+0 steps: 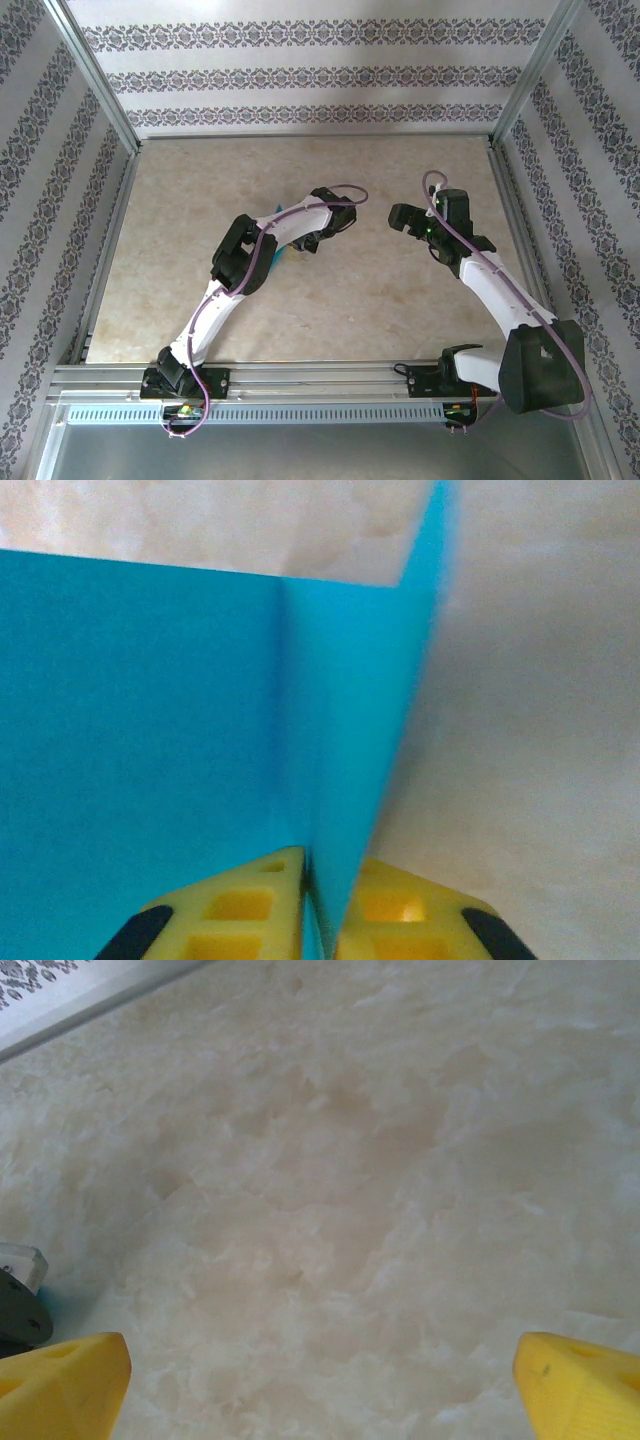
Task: Fold a paper plane with a square sheet of paper (pick it up from the middle)
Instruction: Turn over the paper at the center of the table, then fold the wing for the fifth time at the center of the table.
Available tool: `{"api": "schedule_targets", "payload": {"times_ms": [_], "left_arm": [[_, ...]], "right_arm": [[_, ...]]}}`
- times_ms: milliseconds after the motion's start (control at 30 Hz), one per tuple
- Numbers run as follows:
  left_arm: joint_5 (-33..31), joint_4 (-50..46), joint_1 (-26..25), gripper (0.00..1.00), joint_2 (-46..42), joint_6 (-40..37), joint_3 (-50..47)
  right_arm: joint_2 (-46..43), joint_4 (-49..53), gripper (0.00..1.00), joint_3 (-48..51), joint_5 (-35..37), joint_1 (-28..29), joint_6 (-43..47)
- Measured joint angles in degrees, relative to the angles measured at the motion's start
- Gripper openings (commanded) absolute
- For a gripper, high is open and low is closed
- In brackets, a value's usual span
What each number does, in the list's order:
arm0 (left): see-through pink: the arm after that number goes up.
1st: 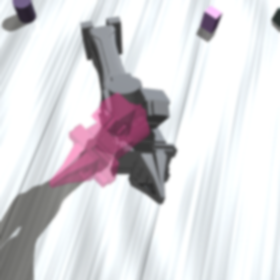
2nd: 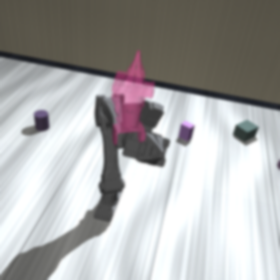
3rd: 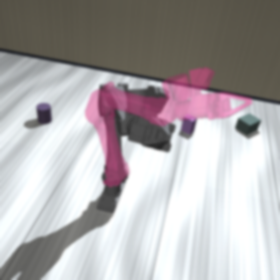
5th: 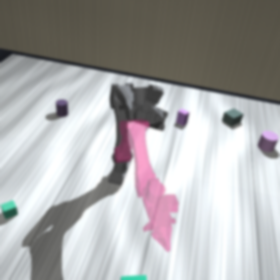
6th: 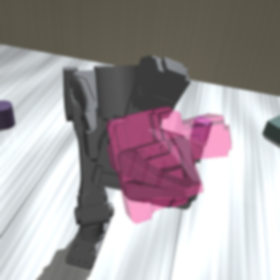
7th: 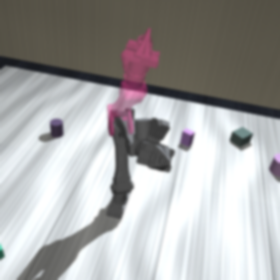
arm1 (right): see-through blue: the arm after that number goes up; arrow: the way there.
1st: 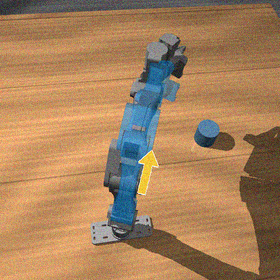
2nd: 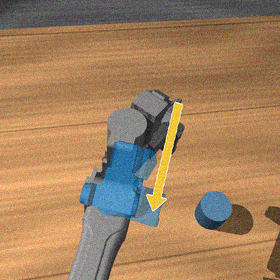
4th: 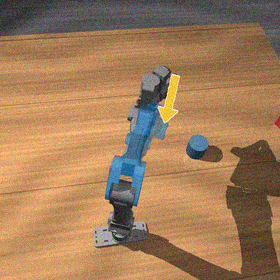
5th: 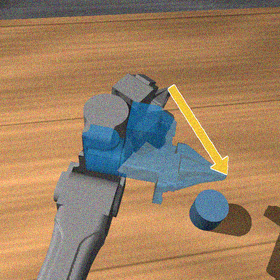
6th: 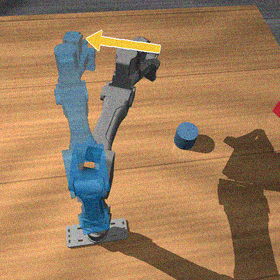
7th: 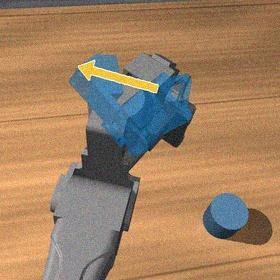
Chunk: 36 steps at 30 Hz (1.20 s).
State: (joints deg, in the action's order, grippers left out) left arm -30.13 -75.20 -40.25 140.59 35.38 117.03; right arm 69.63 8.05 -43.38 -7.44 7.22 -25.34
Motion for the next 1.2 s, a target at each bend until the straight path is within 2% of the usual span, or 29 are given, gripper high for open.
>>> {"api": "schedule_targets", "payload": {"times_ms": [67, 267, 467, 600, 700, 833, 967, 1100, 1200], "left_arm": [[2.27, 1.05, -0.13, 0.28, 0.0, 0.28, 0.0], [7.89, 2.99, 0.02, 0.36, -1.79, 0.26, -0.96], [24.5, 13.22, -0.59, 0.4, -9.94, 1.25, -8.37], [38.69, 25.07, -1.01, 0.44, -17.92, 3.78, -16.9], [44.54, 32.06, -0.94, 0.46, -23.34, 5.09, -22.51], [46.64, 39.58, 0.44, 0.44, -32.11, 5.95, -31.85], [46.53, 45.16, 5.6, 0.33, -40.63, 7.19, -42.86], [45.97, 48.33, 10.8, 0.25, -42.38, 8.02, -49.68], [45.42, 48.81, 12.52, 0.21, -41.68, 8.72, -52.15]], "right_arm": [[0.2, 0.09, 0.98, 0.0, -0.57, 0.0, -0.24], [0.31, 0.09, 0.98, -0.02, -1.16, -0.02, -0.68], [0.31, -0.02, 0.98, -0.02, -1.22, -0.68, -1.95], [0.31, -0.17, 0.98, -0.02, -1.42, -1.14, -3.26], [0.57, -0.39, 0.98, -0.02, -2.08, -1.14, -3.72], [1.68, -0.85, 0.98, -0.02, -3.69, -1.14, -4.35], [2.75, -1.07, 0.98, -0.02, -5.68, -1.09, -4.81], [3.93, -1.4, 0.98, -0.02, -6.64, -0.31, -5.22], [4.96, -1.51, 0.98, -0.02, -6.84, 1.25, -5.99]]}}
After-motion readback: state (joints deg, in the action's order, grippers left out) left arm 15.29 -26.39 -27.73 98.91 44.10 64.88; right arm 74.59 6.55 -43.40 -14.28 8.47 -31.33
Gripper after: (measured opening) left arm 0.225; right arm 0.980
